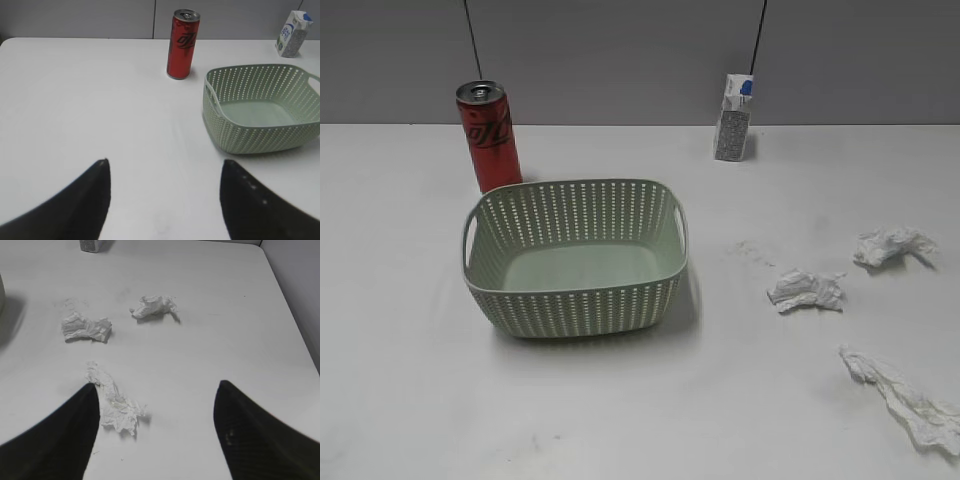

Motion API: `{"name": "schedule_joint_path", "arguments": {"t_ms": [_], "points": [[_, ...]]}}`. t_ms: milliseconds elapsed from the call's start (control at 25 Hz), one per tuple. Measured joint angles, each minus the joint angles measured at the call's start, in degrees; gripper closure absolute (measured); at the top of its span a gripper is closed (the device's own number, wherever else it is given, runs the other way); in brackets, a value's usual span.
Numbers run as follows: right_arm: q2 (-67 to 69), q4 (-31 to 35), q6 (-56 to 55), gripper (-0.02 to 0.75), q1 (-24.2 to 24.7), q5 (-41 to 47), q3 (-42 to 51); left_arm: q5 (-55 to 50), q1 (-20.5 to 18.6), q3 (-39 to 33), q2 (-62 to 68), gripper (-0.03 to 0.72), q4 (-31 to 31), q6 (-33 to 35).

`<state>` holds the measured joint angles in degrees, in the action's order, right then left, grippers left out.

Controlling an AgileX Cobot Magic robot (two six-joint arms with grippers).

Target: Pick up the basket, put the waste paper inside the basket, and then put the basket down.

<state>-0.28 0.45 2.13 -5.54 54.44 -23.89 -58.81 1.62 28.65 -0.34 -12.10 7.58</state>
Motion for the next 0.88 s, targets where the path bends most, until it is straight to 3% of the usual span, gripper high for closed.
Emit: {"name": "schedule_joint_path", "arguments": {"t_ms": [560,880], "points": [[0.00,0.00,-0.06,0.197,0.00,0.00,0.00,0.75,0.00,0.13,0.32,0.167,-0.91,0.00],[0.00,0.00,-0.06,0.197,0.00,0.00,0.00,12.98,0.00,3.22,18.24,0.167,-9.26,0.79]]}}
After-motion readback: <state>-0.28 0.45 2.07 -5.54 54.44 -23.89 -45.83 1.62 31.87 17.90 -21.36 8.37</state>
